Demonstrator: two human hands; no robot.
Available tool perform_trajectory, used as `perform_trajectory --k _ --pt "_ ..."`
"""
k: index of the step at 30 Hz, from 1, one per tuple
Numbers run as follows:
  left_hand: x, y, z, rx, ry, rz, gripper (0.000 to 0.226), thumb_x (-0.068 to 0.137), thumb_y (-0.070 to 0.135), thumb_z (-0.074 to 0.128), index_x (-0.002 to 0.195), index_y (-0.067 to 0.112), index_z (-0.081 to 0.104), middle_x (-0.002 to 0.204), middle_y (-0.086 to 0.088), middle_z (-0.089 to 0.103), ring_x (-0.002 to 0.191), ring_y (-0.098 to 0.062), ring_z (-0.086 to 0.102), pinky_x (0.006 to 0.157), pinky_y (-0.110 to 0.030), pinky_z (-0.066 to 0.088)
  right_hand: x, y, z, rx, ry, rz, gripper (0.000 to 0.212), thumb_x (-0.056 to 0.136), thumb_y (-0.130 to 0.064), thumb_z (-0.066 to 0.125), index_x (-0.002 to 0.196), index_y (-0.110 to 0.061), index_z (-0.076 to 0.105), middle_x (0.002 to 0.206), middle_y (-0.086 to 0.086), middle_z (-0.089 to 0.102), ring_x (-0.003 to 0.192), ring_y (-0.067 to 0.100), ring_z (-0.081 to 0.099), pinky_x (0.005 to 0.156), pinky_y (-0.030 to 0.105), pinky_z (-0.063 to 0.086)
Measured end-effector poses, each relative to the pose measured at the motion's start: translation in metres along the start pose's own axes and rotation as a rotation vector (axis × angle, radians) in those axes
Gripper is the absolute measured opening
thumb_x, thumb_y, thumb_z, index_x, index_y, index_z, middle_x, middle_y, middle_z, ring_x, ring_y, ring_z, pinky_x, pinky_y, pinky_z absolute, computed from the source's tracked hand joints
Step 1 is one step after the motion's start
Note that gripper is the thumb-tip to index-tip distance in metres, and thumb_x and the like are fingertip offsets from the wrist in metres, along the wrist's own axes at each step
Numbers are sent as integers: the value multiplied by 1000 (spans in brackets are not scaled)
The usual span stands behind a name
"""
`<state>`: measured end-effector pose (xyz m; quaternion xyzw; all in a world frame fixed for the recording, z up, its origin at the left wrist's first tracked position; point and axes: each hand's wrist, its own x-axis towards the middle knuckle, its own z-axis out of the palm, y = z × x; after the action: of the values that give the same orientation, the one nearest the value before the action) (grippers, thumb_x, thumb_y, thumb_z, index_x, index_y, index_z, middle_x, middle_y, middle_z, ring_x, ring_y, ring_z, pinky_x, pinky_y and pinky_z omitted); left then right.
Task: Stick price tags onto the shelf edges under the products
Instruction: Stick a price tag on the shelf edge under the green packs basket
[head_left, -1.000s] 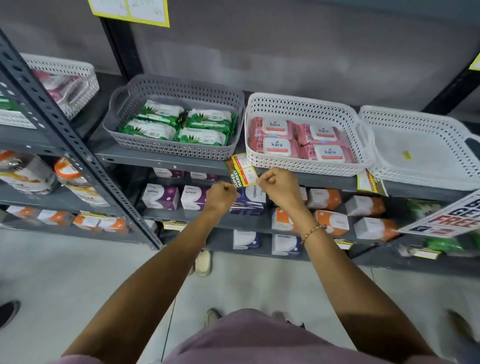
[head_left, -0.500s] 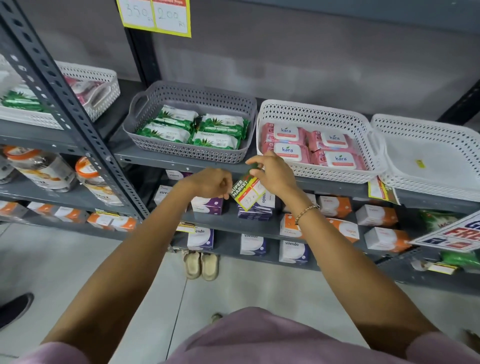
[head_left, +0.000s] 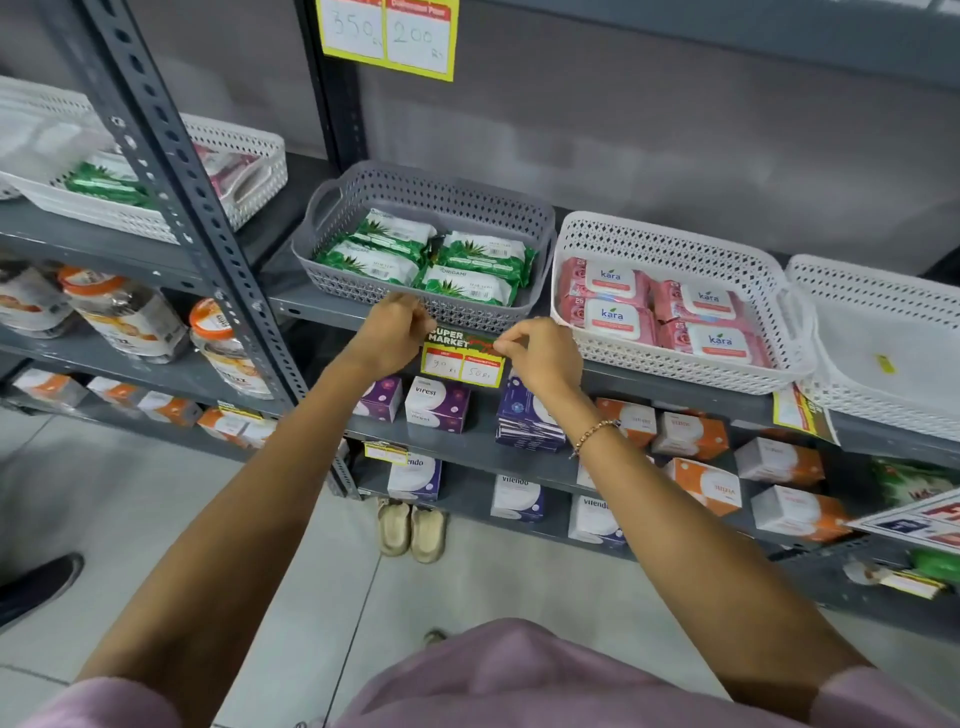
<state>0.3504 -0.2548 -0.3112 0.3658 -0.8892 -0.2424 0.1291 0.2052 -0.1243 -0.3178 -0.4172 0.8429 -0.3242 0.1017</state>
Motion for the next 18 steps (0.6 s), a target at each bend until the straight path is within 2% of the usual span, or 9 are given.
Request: perform_trajectory --k 4,6,8,10,14,16,18 --pt "-3 -8 17 -48 110 -55 14 89 -10 44 96 -10 56 107 -23 49 99 -36 48 92 -39 40 -5 -1 14 57 109 71 13 78 -33 74 74 -20 72 81 -3 72 70 14 62 53 23 38" --pt "-7 -11 22 -101 129 -59 13 89 -10 45 96 -10 56 102 -15 44 92 -30 46 87 -28 40 -5 -1 18 88 120 106 14 77 -34 75 75 -20 73 86 -1 70 74 16 63 55 25 43" --pt "8 -45 18 -167 161 -140 9 90 -7 50 94 -10 58 100 -10 40 87 -25 45 73 -12 35 18 -18 47 117 70 133 13 76 -34 75 74 -21 73 88 0 69 78 18 64 61 30 49" --pt "5 -50 23 -242 165 -149 7 90 -4 54 89 -7 60 99 -10 42 84 -21 46 63 -3 33 16 -18 47 143 59 160 14 76 -34 75 75 -21 73 88 0 70 79 18 65 63 31 50" --pt "3 -50 28 -300 218 -134 7 87 5 63 84 -2 63 95 -8 47 80 -18 47 62 -8 33 16 -11 50 163 67 174 17 76 -36 74 78 -20 74 83 -1 75 77 16 67 59 27 48" --pt "3 -52 31 -309 257 -129 8 86 6 64 85 -1 64 94 -7 47 78 -18 47 64 -10 35 14 -10 54 167 45 170 14 78 -34 74 79 -20 75 84 0 75 78 17 67 62 30 52" --pt "6 -57 34 -305 288 -151 7 85 7 66 84 0 66 93 -7 46 76 -17 46 71 -19 39 16 -10 62 147 10 164 8 82 -26 70 80 -19 74 90 1 74 84 20 67 66 34 55"
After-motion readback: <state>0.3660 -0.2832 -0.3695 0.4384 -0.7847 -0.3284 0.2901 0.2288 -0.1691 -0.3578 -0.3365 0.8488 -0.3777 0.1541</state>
